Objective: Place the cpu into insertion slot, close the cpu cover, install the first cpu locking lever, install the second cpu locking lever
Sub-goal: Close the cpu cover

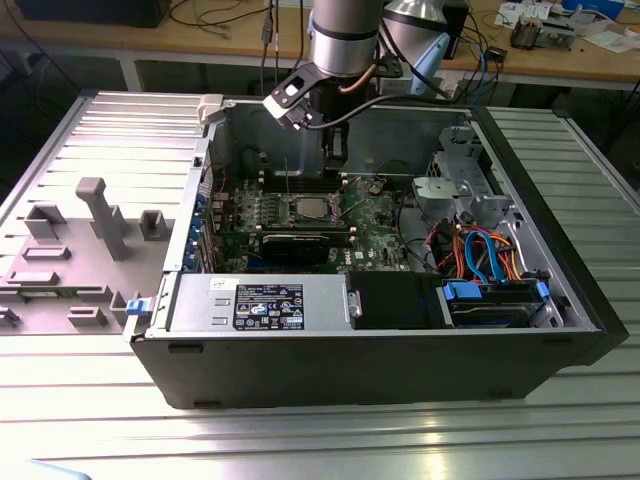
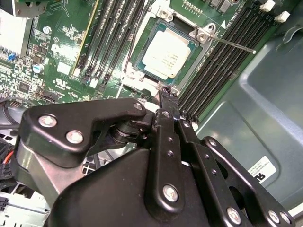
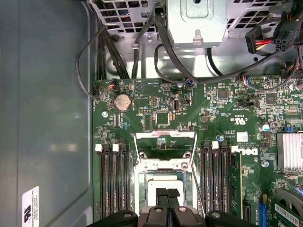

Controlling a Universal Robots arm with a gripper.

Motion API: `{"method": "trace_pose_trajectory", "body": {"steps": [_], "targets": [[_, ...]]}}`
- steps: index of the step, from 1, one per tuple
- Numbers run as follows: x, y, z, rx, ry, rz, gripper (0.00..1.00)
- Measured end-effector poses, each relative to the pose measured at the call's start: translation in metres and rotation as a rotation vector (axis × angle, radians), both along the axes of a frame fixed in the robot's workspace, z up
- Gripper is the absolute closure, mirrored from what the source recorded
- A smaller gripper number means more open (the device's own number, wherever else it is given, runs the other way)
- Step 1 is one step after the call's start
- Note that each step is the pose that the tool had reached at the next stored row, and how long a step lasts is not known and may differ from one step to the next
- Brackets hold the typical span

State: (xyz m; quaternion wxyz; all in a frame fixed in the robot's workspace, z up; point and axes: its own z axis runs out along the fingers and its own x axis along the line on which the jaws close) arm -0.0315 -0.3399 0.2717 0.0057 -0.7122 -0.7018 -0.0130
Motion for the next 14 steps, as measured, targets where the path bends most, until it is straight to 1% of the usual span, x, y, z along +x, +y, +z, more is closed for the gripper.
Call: {"method": "trace_pose_trajectory", "body": {"steps": [14], "targets": [[0.0039, 0.0000, 0.0000, 0.0000, 0.0000, 0.000, 0.89]]}}
